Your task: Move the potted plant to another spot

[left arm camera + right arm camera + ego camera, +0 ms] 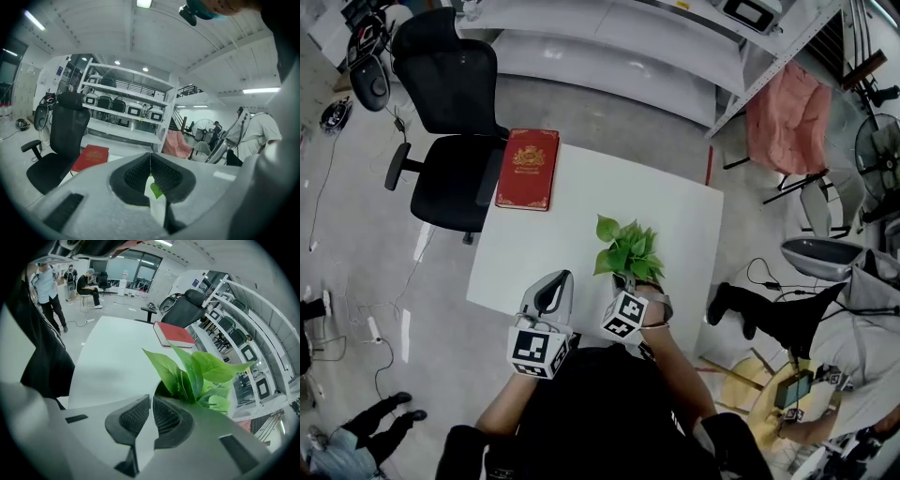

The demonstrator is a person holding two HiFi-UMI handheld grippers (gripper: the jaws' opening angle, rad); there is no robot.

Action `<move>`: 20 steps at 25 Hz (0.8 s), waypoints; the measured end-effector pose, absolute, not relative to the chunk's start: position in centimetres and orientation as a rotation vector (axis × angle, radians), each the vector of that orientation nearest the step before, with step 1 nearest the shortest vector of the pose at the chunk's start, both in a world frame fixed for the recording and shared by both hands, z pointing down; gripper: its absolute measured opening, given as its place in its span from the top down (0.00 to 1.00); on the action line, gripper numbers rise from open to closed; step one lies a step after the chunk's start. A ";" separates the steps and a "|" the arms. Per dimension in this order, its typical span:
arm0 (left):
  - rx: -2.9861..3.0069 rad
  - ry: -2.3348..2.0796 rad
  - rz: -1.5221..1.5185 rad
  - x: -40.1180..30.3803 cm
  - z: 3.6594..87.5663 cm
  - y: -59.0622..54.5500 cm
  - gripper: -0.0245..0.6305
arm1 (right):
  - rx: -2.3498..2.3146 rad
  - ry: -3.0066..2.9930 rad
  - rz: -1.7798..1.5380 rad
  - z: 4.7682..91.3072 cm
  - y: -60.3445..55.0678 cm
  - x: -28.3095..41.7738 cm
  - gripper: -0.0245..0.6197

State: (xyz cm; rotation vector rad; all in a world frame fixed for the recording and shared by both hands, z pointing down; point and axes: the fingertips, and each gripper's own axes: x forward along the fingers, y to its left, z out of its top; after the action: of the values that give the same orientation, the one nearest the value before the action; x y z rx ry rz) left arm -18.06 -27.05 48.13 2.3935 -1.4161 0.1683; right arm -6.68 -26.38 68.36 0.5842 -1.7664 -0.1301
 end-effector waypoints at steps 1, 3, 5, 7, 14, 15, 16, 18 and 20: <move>2.391 -1.415 0.170 -18.4 48.3 -27.3 0.94 | 0.582 -1.765 -0.133 68.5 -26.7 -7.0 0.93; 2.387 -1.411 0.173 -18.9 48.5 -27.8 0.94 | 0.577 -1.761 -0.137 68.7 -27.4 -7.7 0.93; 2.382 -1.405 0.174 -19.4 48.7 -28.2 0.94 | 0.566 -1.759 -0.132 69.2 -27.8 -8.3 0.93; 2.379 -1.399 0.174 -19.9 48.9 -28.7 0.94 | 0.556 -1.756 -0.125 69.6 -28.2 -8.7 0.93; 2.374 -1.382 0.181 -20.6 49.7 -29.9 0.94 | 0.540 -1.744 -0.119 70.9 -29.3 -9.4 0.93; 2.373 -1.379 0.181 -20.7 49.8 -30.1 0.94 | 0.538 -1.743 -0.117 71.0 -29.5 -9.5 0.93; 2.374 -1.375 0.181 -20.7 49.8 -30.2 0.94 | 0.535 -1.740 -0.115 71.0 -29.6 -9.6 0.93; 2.375 -1.367 0.184 -20.7 49.9 -30.4 0.94 | 0.525 -1.732 -0.113 71.2 -29.7 -9.7 0.93; 2.375 -1.362 0.187 -20.8 50.0 -30.6 0.94 | 0.514 -1.729 -0.113 71.4 -29.8 -9.8 0.93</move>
State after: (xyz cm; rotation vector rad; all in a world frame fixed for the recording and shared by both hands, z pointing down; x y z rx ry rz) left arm -20.77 -30.63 50.02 2.3750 -1.3619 0.1871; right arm -9.82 -29.82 71.41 0.5145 -1.7289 -0.1133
